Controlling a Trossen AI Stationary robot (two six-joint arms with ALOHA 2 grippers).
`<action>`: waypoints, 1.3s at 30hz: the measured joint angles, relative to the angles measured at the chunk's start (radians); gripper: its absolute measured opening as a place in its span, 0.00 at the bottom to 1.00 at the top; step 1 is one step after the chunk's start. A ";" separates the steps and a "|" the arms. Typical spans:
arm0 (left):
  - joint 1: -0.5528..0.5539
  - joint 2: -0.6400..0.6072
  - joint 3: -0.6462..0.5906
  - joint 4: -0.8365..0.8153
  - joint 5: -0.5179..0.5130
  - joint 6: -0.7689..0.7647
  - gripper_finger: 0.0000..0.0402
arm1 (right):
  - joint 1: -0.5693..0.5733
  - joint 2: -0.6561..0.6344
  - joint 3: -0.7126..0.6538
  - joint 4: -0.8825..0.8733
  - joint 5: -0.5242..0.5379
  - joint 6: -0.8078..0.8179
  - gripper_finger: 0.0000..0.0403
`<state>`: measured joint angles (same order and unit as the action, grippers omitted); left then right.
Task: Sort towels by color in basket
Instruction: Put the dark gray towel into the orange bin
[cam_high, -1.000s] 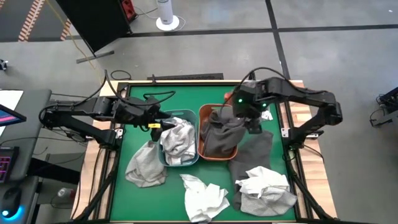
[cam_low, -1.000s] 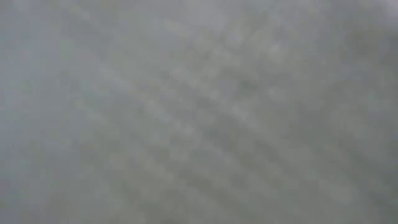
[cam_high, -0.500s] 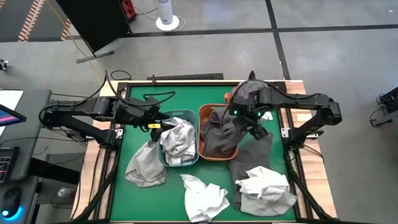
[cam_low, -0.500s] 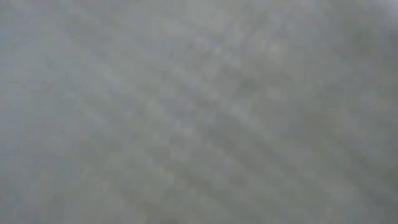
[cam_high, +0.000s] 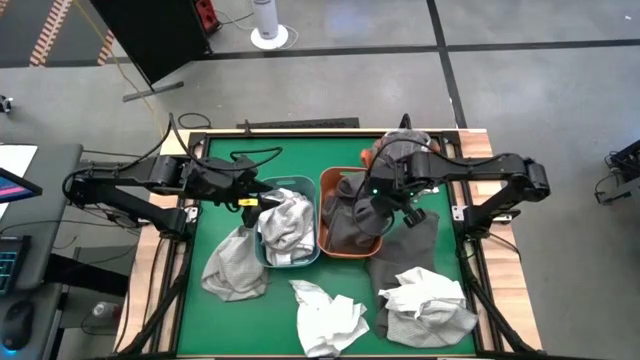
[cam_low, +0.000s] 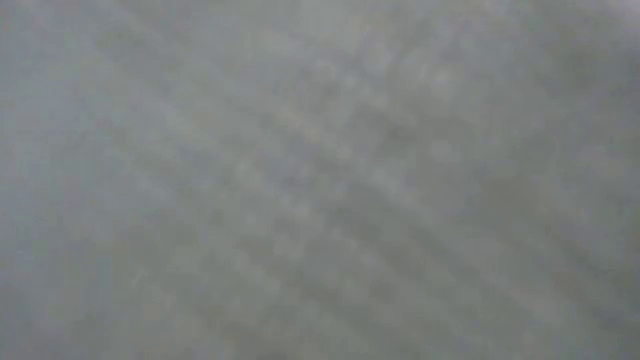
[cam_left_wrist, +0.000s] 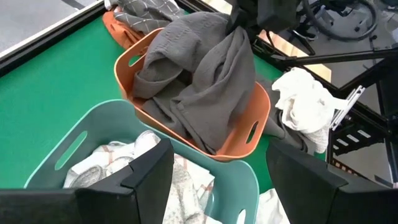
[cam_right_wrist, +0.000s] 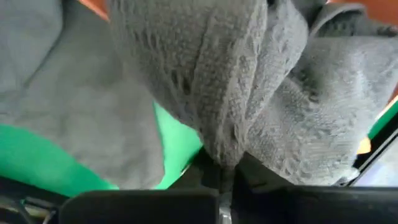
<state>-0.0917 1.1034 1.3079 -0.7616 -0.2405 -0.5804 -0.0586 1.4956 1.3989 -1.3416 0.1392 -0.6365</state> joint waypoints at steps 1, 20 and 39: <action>0.000 0.000 0.000 0.000 0.000 0.000 0.61 | 0.000 0.000 0.013 0.000 -0.003 0.000 0.07; 0.000 0.000 0.000 0.027 -0.001 -0.009 0.61 | -0.001 0.106 0.165 0.339 -0.306 0.211 0.08; -0.023 0.000 0.000 0.008 -0.001 -0.064 0.61 | -0.039 0.530 0.165 0.205 -0.141 0.472 0.09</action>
<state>-0.1146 1.1033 1.3079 -0.7536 -0.2417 -0.6441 -0.0975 2.0259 1.5639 -1.1366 -0.0014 -0.1642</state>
